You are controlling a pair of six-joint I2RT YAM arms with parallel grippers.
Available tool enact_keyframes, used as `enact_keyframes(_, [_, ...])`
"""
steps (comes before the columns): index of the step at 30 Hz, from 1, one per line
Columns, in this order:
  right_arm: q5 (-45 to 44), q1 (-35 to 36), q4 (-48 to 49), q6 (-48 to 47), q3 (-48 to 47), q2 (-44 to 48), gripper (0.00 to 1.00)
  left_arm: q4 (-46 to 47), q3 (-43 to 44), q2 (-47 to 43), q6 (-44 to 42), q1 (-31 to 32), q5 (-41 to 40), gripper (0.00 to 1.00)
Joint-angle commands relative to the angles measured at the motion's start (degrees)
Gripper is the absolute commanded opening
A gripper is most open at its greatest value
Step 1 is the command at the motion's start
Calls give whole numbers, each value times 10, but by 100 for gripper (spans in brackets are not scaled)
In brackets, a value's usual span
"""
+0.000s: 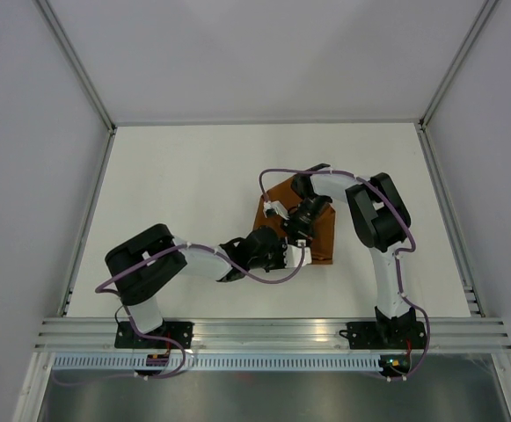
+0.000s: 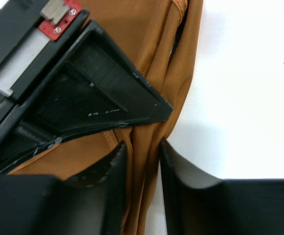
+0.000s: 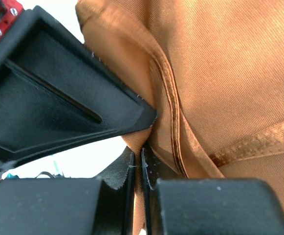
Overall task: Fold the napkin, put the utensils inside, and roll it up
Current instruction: Roll the napkin with the utensil
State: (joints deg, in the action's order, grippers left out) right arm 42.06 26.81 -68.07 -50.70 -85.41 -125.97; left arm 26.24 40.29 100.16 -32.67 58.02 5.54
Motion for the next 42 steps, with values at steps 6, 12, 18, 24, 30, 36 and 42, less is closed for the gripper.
enact_keyframes(6, [-139, -3, 127, -20, 27, -26, 10, -125, 61, 38, -11, 2, 25, 12])
enact_keyframes(12, [-132, -9, 165, 14, 26, 15, 28, -191, 108, 61, 26, 1, 26, 2])
enact_keyframes(18, [-105, -45, 180, 52, 6, 69, 47, -225, 132, 75, 66, -6, 38, 2])
enact_keyframes(24, [-97, -92, 216, 109, 2, 114, 51, -228, 137, 73, 92, -25, 68, 2])
enact_keyframes(30, [-66, -150, 269, 143, 35, 171, 51, -246, 153, 80, 118, -49, 111, 2])
enact_keyframes(36, [-17, -204, 317, 97, 138, 267, 52, -289, 191, 110, 155, -81, 184, 2])
enact_keyframes(42, [19, -211, 346, -11, 258, 375, 52, -308, 211, 135, 186, -111, 256, 2])
